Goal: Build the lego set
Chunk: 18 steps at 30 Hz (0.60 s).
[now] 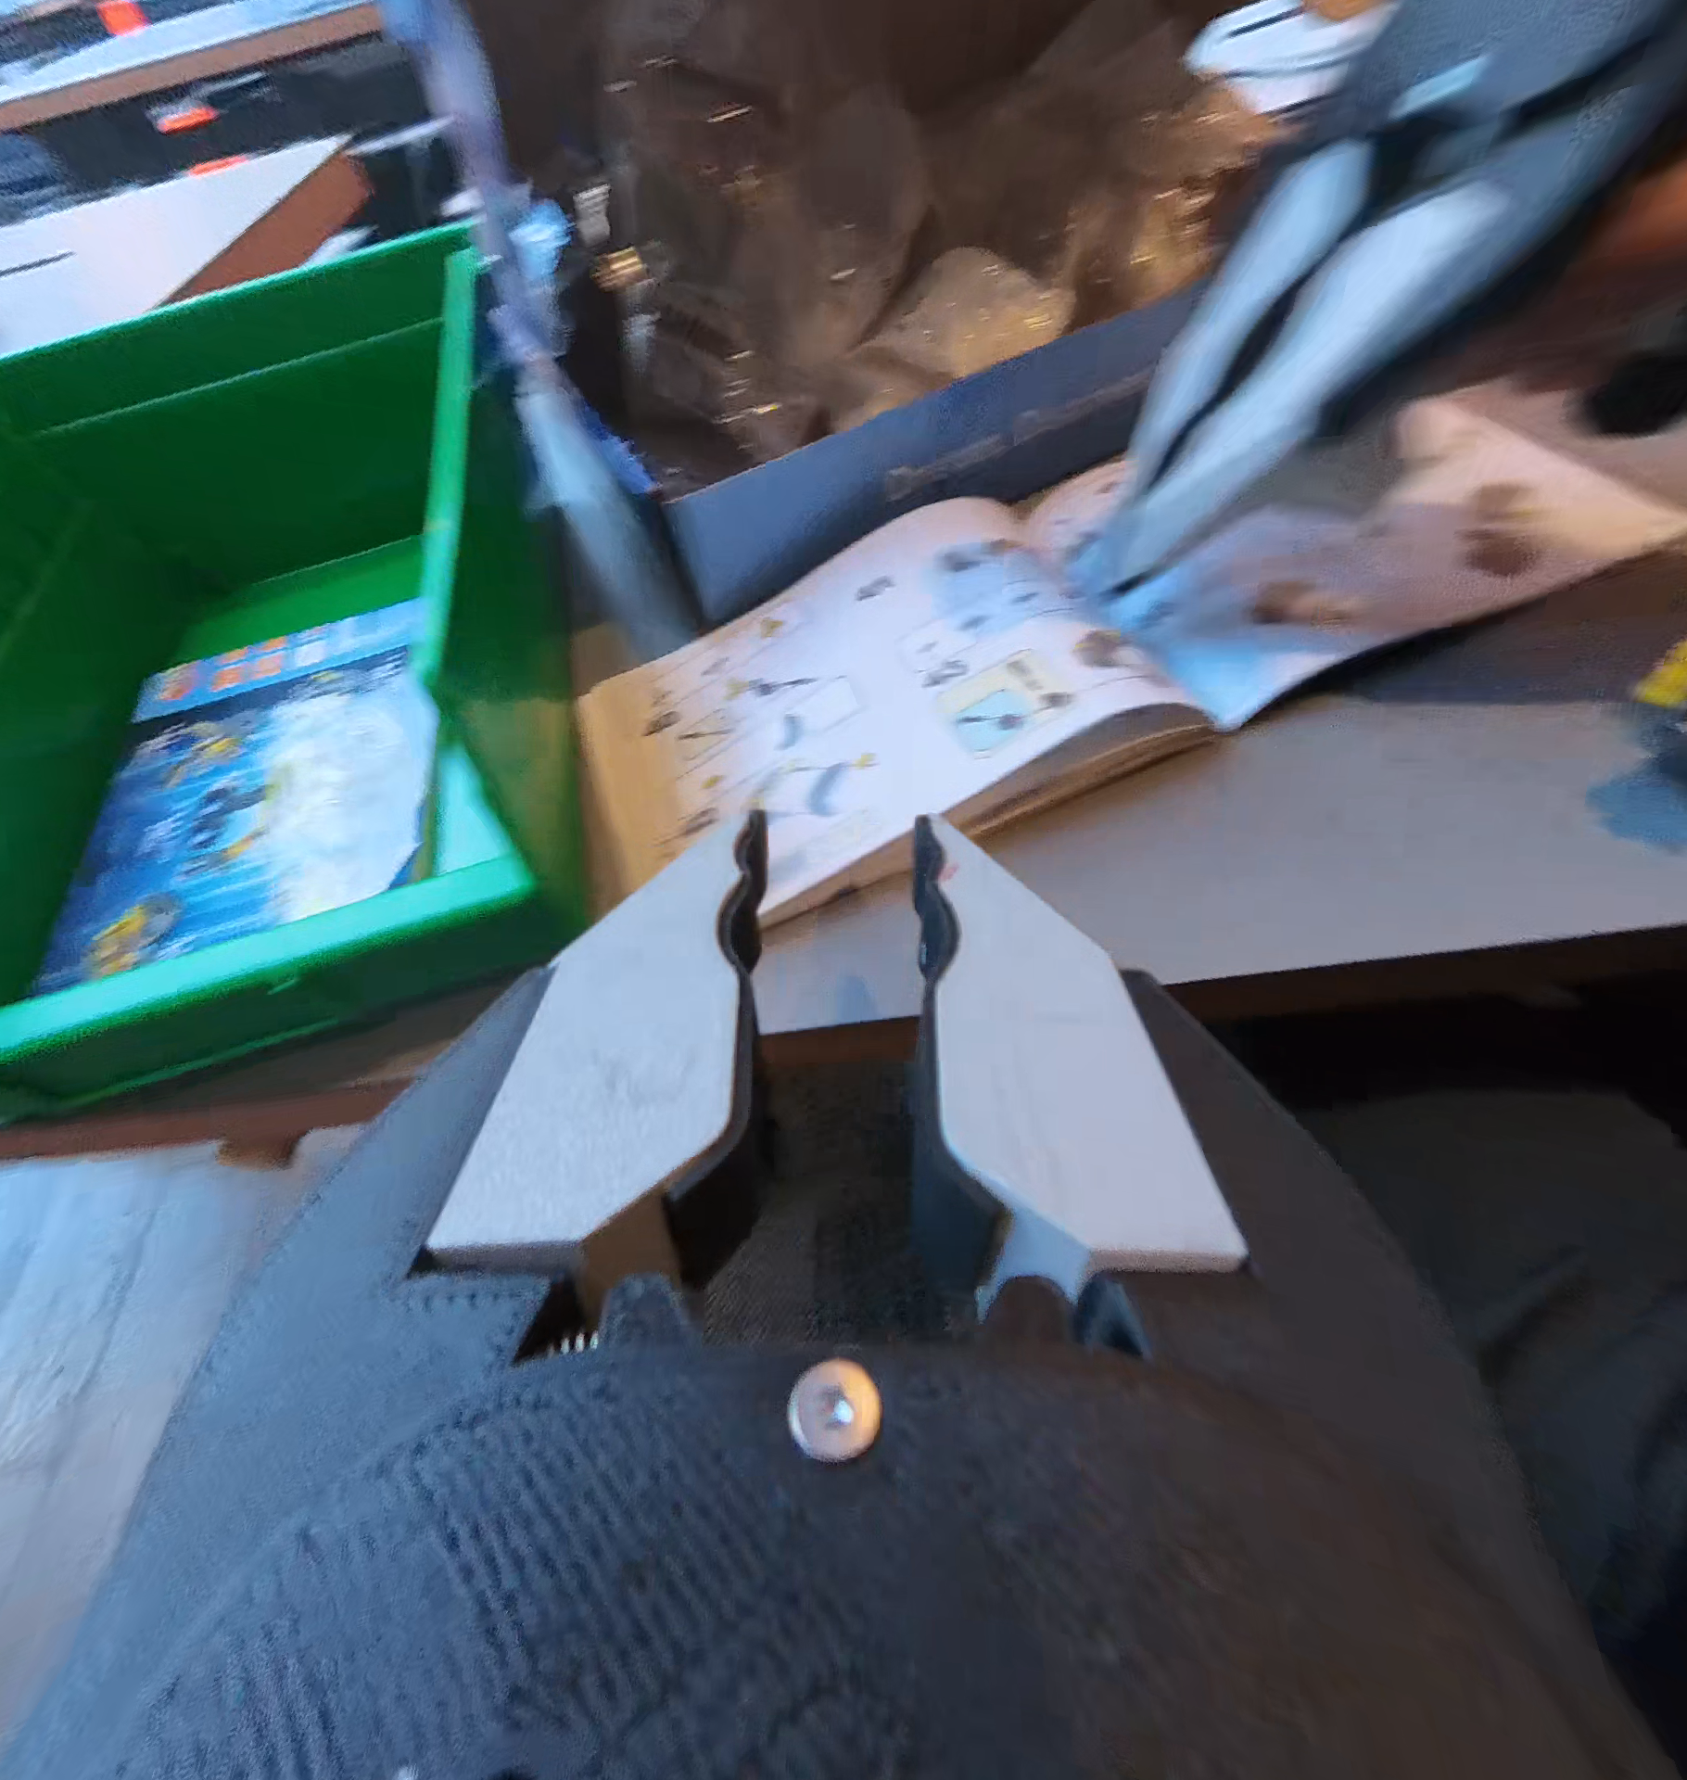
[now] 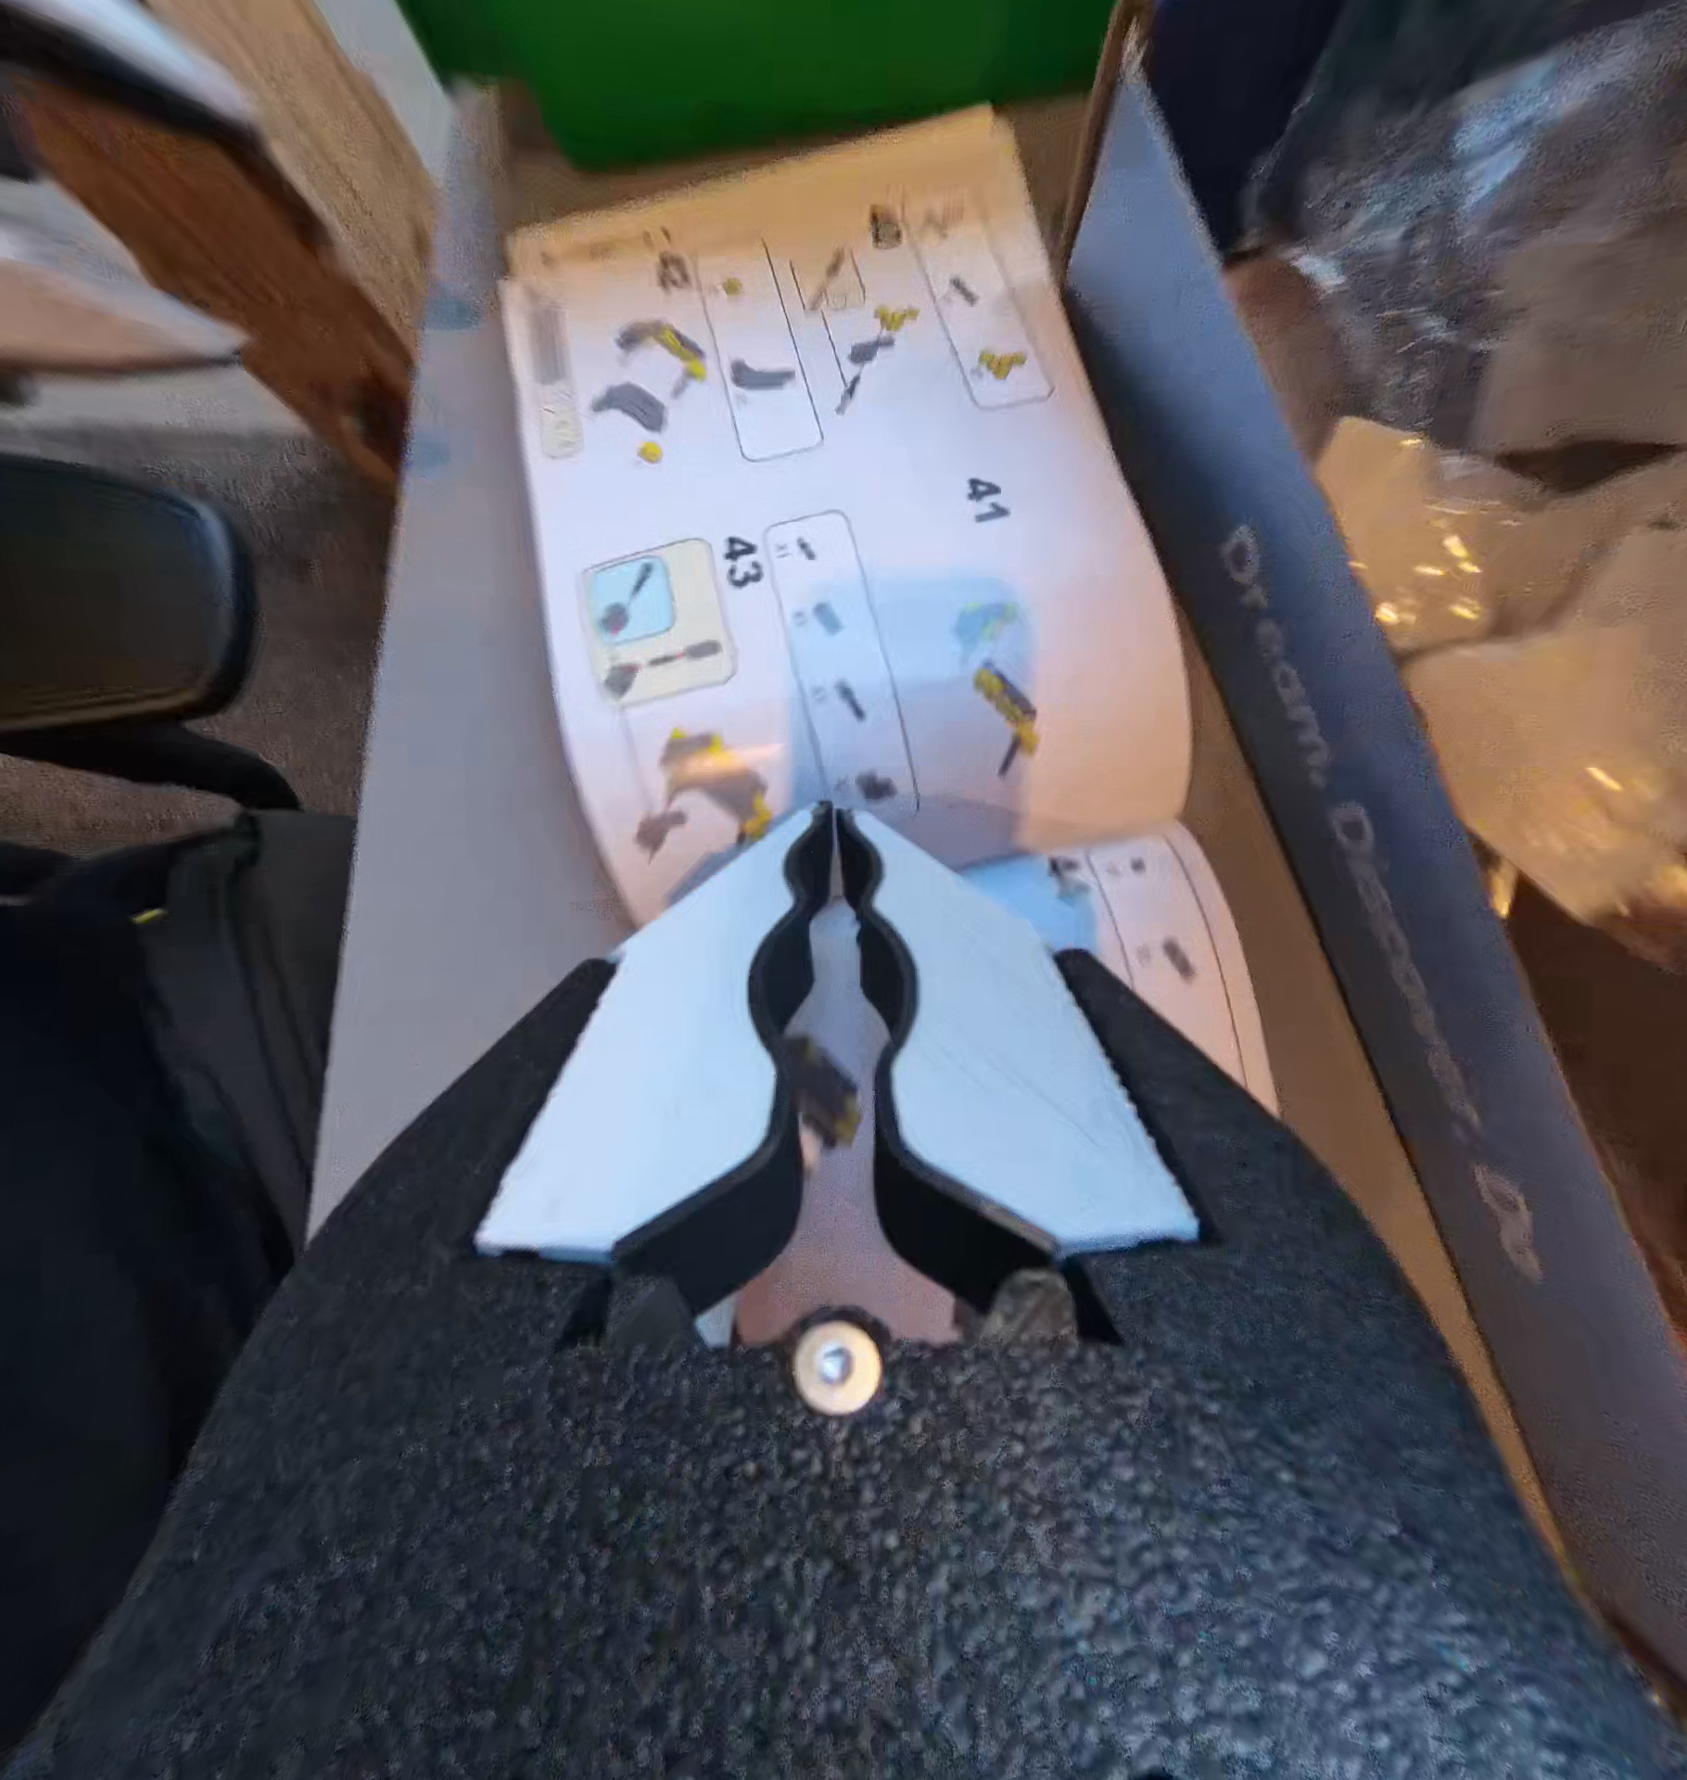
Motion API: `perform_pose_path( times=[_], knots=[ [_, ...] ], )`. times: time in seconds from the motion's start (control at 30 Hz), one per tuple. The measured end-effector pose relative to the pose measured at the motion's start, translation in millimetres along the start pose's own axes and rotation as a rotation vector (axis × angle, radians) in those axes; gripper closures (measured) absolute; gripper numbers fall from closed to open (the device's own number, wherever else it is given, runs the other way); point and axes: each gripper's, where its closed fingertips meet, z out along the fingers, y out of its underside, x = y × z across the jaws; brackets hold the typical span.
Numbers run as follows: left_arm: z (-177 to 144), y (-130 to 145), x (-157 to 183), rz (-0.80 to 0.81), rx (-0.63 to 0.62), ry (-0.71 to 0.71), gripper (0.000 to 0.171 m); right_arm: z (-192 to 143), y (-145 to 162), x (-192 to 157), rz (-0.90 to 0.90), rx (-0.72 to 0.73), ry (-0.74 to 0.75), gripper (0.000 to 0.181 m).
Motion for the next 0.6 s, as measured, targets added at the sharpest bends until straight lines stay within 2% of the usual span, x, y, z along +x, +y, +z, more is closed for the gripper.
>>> perform_pose_path(
  times=[0.13, 0.27, 0.37, 0.47, 0.53, 0.6],
  knots=[
    [2, 2, 68, 0.015, 0.067, 0.274, 0.144, 36, -4, -1, 0.007, -0.176, -0.049, 0.181],
    [-2, 13, 94, 0.120, 0.100, 0.313, 0.140, 27, 9, 1, -0.140, -0.274, -0.002, 0.181],
    [-8, 7, 99, 0.165, 0.160, 0.314, 0.148, 14, 23, 11, -0.198, -0.334, 0.064, 0.181],
    [-7, 7, 102, 0.124, 0.156, 0.356, 0.142, -1, 15, 7, -0.127, -0.238, 0.058, 0.181],
    [-7, 5, 102, 0.078, 0.159, 0.391, 0.134, -22, -1, -2, -0.077, -0.084, 0.047, 0.181],
    [-8, 2, 102, 0.025, 0.169, 0.426, 0.124, -51, -6, -5, -0.066, 0.062, 0.105, 0.181]
  ],
)
